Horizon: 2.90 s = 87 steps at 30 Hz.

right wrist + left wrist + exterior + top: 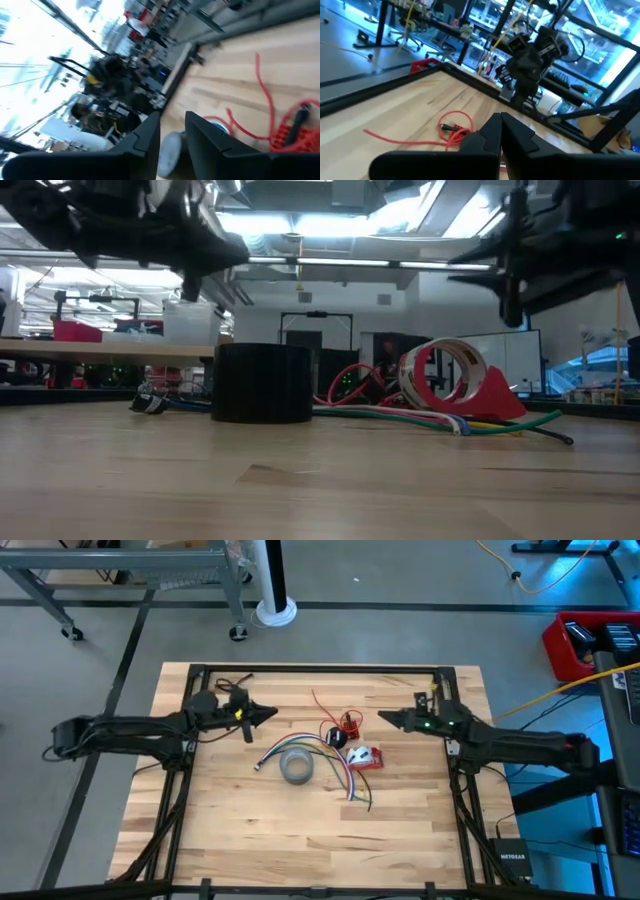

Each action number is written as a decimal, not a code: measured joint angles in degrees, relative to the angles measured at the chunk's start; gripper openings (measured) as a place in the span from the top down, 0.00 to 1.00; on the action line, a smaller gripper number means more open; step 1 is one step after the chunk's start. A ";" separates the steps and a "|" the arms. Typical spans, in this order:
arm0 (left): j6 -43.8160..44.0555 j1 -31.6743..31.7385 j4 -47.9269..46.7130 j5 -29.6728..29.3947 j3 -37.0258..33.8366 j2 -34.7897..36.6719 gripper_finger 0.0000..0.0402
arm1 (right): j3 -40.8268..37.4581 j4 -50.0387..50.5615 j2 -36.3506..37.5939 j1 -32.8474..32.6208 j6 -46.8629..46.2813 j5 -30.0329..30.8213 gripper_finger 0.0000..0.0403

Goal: Coil cords
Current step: Coil the red wire on the black spool

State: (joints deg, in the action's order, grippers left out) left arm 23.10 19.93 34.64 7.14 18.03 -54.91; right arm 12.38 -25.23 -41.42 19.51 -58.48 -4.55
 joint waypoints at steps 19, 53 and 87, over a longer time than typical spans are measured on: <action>-40.10 -2.41 -16.51 6.40 21.75 -25.64 1.00 | 14.68 6.03 -24.01 -0.04 -13.31 -10.03 0.77; -47.88 -2.26 -27.52 6.17 23.75 -26.94 1.00 | 40.04 39.12 -45.54 -6.40 -28.53 -2.83 0.77; -50.59 -2.32 -27.54 6.16 23.69 -26.91 1.00 | 41.24 37.54 -50.78 -6.37 -32.75 -3.44 0.77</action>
State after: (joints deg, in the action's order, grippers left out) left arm -27.49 17.61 7.10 13.30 41.71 -81.82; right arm 53.63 12.31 -92.20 13.14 -91.23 -7.99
